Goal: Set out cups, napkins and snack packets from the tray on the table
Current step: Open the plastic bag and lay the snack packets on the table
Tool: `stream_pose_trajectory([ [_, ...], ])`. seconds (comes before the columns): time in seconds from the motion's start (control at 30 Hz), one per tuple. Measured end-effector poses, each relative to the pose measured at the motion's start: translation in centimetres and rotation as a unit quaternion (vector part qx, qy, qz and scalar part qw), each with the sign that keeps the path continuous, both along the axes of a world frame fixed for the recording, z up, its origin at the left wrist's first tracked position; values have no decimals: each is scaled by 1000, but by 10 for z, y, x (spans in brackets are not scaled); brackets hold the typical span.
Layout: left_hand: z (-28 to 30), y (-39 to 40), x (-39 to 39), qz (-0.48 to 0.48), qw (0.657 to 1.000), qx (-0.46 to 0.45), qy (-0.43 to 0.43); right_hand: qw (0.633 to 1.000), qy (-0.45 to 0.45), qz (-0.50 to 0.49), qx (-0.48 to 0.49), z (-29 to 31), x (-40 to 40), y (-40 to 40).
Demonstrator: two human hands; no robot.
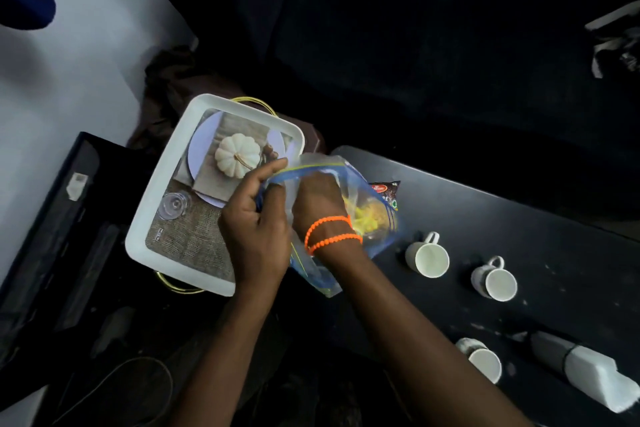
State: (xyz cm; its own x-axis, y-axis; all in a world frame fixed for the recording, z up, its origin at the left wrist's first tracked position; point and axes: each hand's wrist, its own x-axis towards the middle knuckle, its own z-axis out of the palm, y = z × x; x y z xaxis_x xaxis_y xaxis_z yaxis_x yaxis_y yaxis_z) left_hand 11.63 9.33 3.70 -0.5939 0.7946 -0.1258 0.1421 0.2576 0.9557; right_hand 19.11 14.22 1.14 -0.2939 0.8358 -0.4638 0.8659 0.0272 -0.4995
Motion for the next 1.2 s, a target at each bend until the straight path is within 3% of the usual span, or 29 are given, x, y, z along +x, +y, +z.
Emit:
stream_pose_trajectory([
  [0.2,-5,20,-31,97,994,-30,-38,982,101,-3,162,105,11,-8],
  [0.3,-8,32,-49,136,983,-53,-111,919,243,-93,297,151,49,-3],
  [0.37,-3,38,-55,157,973,-37,-162,879,252,-175,364,146,82,3],
  [0.43,3,42,-59,161,969,-10,-189,873,220,-284,331,111,108,10],
  [0.57,15,48,-52,161,959,49,-227,864,215,-441,112,-16,133,9],
  [0.73,9,51,-36,78,964,40,-251,945,58,-322,-12,-110,128,-17],
  [0.93,2,52,-11,-1,961,14,-276,933,79,-341,80,-87,133,-16],
  [1.03,4,52,5,-11,950,-16,-312,873,258,-412,39,-59,143,-3],
  [1.1,5,54,15,-27,897,-29,-440,816,403,-406,-86,-40,144,4],
  [1.2,2,57,34,-66,754,-50,-652,600,651,-341,-316,-18,135,0],
])
